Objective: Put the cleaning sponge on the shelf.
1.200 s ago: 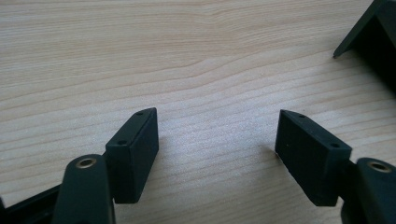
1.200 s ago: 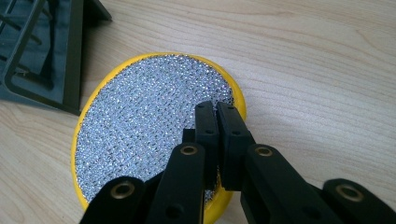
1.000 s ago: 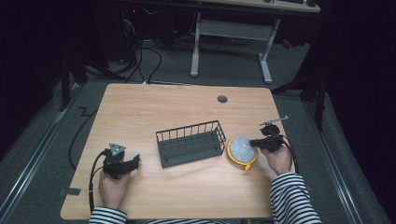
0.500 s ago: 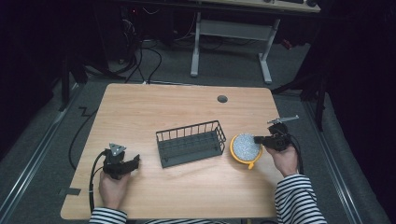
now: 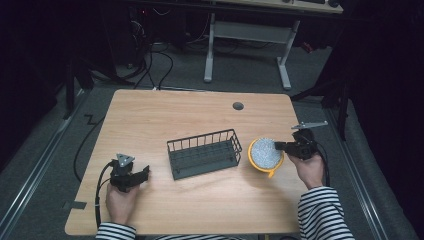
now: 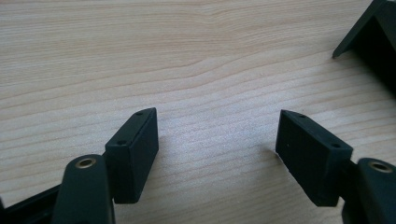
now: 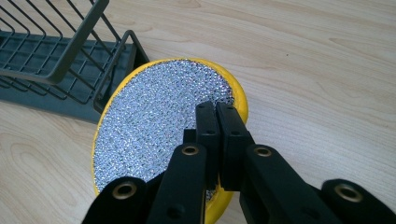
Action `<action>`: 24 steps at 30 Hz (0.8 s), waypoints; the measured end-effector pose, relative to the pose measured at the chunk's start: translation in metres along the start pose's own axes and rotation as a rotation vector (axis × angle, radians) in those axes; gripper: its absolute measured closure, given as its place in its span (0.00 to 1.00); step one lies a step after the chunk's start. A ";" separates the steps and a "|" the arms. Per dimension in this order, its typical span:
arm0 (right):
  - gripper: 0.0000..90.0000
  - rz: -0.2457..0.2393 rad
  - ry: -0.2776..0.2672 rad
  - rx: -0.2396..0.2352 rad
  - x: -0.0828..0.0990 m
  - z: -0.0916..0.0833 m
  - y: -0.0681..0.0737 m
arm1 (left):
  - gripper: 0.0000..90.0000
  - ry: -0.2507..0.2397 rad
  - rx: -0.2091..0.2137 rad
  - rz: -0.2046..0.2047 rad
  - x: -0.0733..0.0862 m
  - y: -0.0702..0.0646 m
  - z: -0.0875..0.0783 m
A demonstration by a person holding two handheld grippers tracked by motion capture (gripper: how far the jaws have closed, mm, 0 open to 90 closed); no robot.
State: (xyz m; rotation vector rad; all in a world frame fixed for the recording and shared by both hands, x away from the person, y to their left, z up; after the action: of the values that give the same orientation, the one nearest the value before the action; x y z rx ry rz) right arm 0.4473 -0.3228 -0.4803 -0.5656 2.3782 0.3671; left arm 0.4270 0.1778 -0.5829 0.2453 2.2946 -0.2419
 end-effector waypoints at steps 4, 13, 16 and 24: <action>0.99 0.000 -0.001 0.002 0.001 -0.003 0.000 | 0.34 0.000 0.000 0.000 0.000 0.000 0.000; 0.99 -0.006 -0.048 -0.019 -0.008 -0.018 0.001 | 0.34 0.000 -0.001 0.001 0.000 0.000 0.000; 0.99 -0.017 -0.054 -0.025 -0.015 -0.021 0.004 | 0.34 -0.002 -0.002 -0.003 0.000 0.000 0.000; 0.99 -0.024 -0.082 -0.054 -0.027 -0.027 0.012 | 0.34 0.000 -0.002 -0.002 -0.001 0.000 0.001</action>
State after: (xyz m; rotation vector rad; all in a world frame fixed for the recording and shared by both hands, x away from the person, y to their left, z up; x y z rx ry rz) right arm 0.4457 -0.3152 -0.4413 -0.5920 2.2871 0.4367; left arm 0.4278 0.1773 -0.5829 0.2414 2.2955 -0.2406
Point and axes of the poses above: each handheld gripper's, and its own axes: z roughly forward along the jaws, x roughly out of its underside, y roughly to its left, the point moved 7 cm from there along z, roughly forward along the jaws, and after that the axes turned 4 degrees about -z, right-handed, at the moved point
